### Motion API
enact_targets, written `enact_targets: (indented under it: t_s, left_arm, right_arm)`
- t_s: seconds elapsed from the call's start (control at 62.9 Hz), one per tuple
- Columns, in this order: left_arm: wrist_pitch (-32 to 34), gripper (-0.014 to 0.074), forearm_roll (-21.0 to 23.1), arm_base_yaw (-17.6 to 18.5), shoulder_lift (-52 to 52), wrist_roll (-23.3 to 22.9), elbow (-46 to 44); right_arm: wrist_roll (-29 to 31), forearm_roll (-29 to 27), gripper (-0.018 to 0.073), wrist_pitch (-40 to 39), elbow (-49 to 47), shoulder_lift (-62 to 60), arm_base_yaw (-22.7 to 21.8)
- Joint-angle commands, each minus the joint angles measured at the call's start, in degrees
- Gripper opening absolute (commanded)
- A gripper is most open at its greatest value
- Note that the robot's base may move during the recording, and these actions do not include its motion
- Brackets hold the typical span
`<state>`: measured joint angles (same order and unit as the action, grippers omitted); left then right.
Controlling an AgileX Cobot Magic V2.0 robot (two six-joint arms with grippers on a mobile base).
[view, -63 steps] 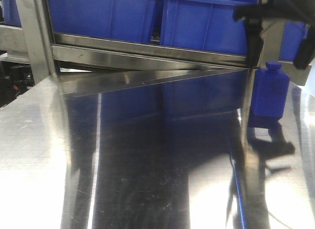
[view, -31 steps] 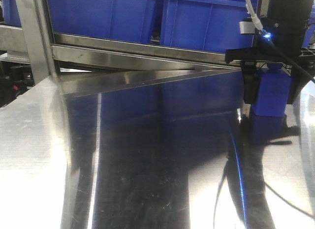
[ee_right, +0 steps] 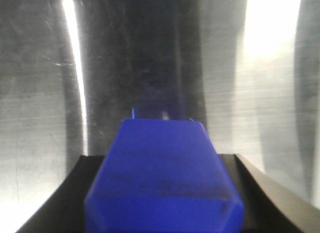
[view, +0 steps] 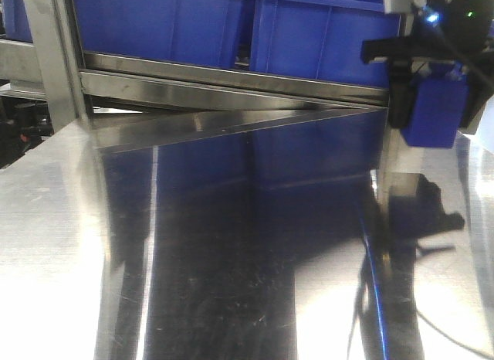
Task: Pick and sort blue part to right shelf
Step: 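Lift the blue block with the right gripper, holding both blocks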
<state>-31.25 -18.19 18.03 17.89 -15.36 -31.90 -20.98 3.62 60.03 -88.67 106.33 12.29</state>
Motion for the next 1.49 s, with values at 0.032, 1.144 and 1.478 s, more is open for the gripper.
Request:
enact_targets:
  t_s: [0.032,1.144,1.478]
  left_arm:
    - [2.23,0.0314,-3.76,0.22,-4.99,-4.61,1.27]
    - [-7.27,0.0314,-6.49,0.22,-18.24,-5.39,3.45]
    - [-7.27,0.0314,-6.39,0.22,-18.24,-5.39,3.45]
  right_arm:
    - [0.48,4.73,0.0249,-2.4,0.91,-7.58,1.21]
    - [4.29,11.51,0.0249,-31.0,61.33,-76.02,7.64]
    - [7.8,11.51,0.0249,-29.94,62.81,-98.26,7.64]
